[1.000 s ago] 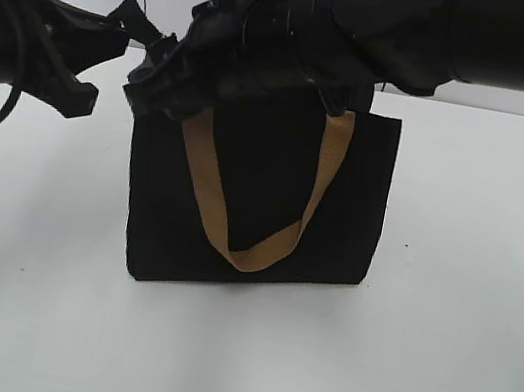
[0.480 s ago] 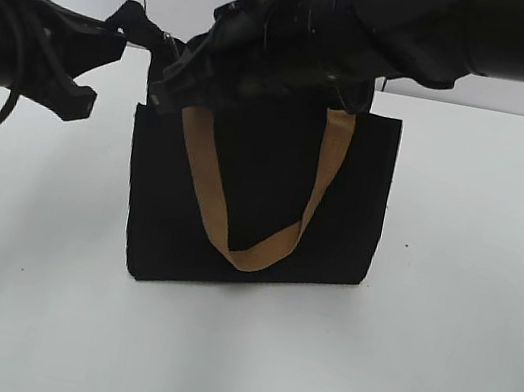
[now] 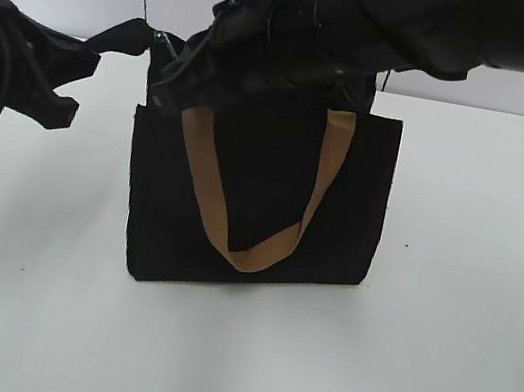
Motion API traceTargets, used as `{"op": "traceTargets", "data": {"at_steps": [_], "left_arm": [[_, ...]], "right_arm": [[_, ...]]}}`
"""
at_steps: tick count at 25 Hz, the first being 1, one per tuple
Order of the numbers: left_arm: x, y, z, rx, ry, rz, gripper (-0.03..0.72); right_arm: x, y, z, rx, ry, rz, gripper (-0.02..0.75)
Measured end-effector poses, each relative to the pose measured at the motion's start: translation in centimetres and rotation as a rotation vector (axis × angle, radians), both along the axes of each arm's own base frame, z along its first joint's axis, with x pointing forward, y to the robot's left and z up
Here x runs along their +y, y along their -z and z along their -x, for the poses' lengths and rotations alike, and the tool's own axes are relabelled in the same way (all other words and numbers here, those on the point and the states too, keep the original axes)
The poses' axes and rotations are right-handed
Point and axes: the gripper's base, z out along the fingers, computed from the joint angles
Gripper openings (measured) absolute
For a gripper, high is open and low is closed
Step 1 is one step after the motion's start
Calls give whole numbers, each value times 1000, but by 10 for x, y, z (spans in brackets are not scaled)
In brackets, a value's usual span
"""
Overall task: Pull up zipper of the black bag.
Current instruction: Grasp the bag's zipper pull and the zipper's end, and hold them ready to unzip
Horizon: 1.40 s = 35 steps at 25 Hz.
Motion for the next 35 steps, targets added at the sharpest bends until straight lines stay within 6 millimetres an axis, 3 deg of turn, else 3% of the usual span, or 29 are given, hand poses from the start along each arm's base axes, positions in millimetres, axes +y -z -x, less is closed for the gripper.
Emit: {"op": "traceTargets", "data": {"at_steps": [12, 22, 35], "left_arm": [[3, 3, 0, 38, -27, -35, 32], [6, 7, 0, 76, -51, -68, 32], [12, 11, 1, 124, -90, -108, 31]], "right_arm": [[-29, -18, -8, 19, 20, -3, -8], [-49, -15, -15, 97, 20, 14, -10], [-123, -12, -41, 257, 134, 5, -10]]}}
